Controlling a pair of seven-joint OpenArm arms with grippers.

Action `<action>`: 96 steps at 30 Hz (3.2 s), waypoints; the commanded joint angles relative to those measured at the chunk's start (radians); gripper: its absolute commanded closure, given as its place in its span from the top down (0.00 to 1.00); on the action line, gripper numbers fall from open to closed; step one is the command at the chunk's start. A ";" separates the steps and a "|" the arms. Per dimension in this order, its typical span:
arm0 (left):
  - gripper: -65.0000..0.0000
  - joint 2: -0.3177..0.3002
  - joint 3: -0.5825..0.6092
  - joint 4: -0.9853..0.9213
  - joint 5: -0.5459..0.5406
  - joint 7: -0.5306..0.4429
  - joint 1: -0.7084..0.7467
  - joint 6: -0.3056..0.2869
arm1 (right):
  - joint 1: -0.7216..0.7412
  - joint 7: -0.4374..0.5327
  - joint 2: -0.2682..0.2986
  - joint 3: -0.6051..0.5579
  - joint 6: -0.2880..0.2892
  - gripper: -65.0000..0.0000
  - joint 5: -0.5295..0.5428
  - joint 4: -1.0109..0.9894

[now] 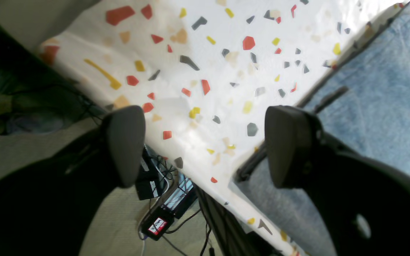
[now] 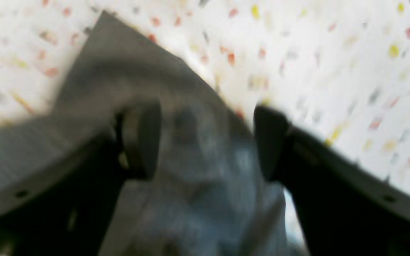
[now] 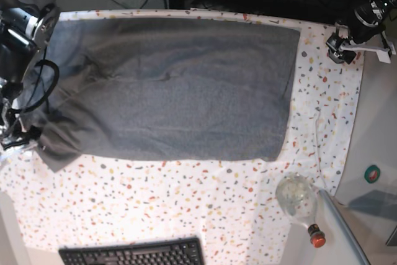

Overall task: Layout the t-shirt on the table in an organized manner, then fold the t-shirt properly
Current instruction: 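Grasp the shirt corner near the right gripper and tuck it inward, then lower the left gripper to grasp the shirt's opposite corner, then pull the held corner with the left gripper to straighten the edge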

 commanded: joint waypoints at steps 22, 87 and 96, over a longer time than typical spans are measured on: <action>0.76 -0.012 0.006 0.014 -0.006 -0.013 -0.013 -0.002 | 0.074 0.310 0.080 0.010 0.002 0.00 -0.027 -0.292; 0.00 -0.308 0.875 -0.108 -0.010 -0.294 -0.104 0.146 | -0.206 -0.057 -0.138 0.002 0.085 0.00 -0.032 0.610; 0.21 -0.308 0.875 -0.058 -0.007 -0.292 -0.034 0.146 | -0.206 -0.057 -0.138 0.002 0.085 0.00 -0.032 0.610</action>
